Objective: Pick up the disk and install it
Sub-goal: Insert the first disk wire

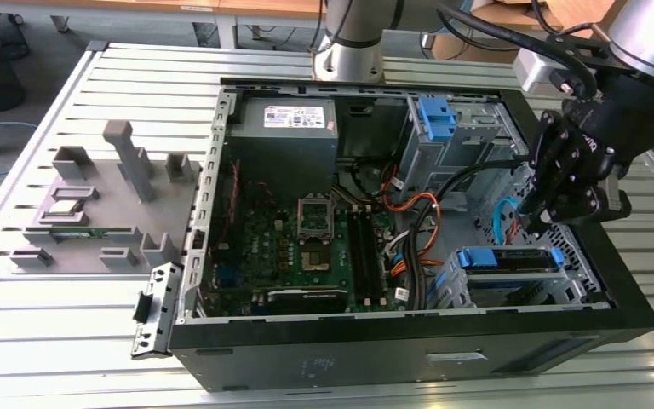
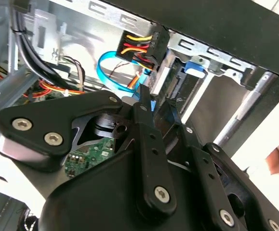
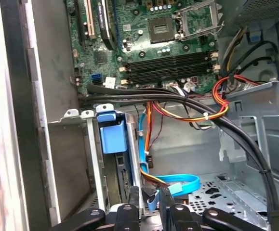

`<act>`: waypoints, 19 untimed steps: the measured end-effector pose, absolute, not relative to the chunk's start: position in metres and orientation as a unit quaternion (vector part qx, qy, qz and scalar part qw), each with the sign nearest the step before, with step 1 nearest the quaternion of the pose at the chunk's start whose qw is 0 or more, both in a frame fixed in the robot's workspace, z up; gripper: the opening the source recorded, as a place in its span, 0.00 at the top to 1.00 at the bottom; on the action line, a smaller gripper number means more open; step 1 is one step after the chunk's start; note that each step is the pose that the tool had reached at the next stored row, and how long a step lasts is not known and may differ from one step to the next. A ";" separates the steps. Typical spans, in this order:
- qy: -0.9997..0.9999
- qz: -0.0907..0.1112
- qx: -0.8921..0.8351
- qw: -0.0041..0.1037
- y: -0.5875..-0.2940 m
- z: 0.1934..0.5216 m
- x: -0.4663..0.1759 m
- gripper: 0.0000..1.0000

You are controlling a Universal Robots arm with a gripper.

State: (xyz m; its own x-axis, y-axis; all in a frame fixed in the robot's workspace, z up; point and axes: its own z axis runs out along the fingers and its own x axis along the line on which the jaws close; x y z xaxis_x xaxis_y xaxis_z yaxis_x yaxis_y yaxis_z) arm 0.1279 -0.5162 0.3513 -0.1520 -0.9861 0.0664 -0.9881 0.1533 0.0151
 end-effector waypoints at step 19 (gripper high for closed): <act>-0.759 0.016 0.650 0.031 -0.516 0.351 0.128 0.84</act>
